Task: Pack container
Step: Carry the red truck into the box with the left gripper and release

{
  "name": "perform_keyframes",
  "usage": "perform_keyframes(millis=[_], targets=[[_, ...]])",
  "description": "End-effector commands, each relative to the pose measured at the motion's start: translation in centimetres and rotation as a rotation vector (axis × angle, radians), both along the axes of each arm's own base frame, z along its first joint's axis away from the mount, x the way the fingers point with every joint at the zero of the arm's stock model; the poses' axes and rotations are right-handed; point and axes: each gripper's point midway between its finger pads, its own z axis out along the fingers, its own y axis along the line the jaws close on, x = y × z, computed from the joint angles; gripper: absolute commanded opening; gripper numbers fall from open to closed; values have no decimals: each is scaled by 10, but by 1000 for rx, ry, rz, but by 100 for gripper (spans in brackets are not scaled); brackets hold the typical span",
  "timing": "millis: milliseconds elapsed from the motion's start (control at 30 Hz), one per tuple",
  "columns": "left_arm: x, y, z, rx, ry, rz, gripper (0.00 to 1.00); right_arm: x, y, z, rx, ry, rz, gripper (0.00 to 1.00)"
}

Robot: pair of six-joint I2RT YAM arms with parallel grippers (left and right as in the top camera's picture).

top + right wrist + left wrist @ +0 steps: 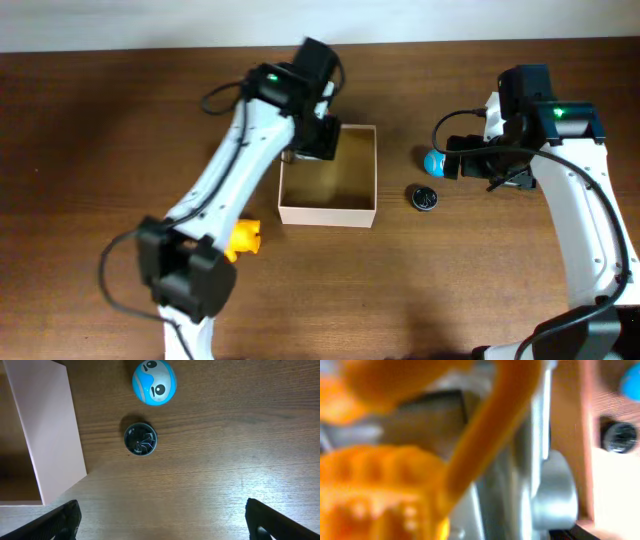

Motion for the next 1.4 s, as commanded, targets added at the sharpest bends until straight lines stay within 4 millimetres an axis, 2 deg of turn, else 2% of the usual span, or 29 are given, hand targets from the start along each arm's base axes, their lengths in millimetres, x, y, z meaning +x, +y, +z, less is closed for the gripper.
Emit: perform_keyframes(millis=[0, 167, 233, 333, 433, 567, 667, 833, 1067, 1133, 1200, 1233, 1333, 1367], targets=[[5, 3, -48, 77, 78, 64, 36, 2, -5, 8, -14, -24, -9, 98], [3, 7, -96, 126, 182, 148, 36, 1, -5, 7, -14, -20, -9, 99], [2, 8, -107, 135, 202, 177, 36, 1, -5, 7, -14, -20, -9, 99], [3, 8, -111, 140, 203, 179, 36, 1, -6, 7, -21, -20, -11, 99], [3, 8, -111, 138, 205, 183, 62, 1, -7, 7, -25, -20, -12, 99], [0, 9, -107, 142, 213, 182, 70, 1, -7, 7, -26, -20, -12, 98], [0, 9, -97, 141, 211, 181, 77, 1, -8, 7, -28, -20, -13, 99], [6, 16, -67, 169, 160, 187, 86, 1, -8, 7, -28, -19, -13, 99], [7, 25, -18, 193, 93, 150, 87, 1, -8, 7, -28, -19, -12, 99], [7, 36, -7, 241, 60, 157, 86, 1, -8, 7, -29, -19, -13, 99], [7, 55, 5, 323, 25, 170, 86, 1, -8, 7, -29, -19, -12, 99], [5, 74, 15, 398, 6, 186, 86, 0, -8, 7, -29, -17, -12, 98], [3, 98, 28, 434, 7, 195, 87, 0, -8, 7, -29, -16, -12, 99], [3, 102, 32, 415, 10, 195, 94, 0, -8, 7, -29, -16, -12, 99]])
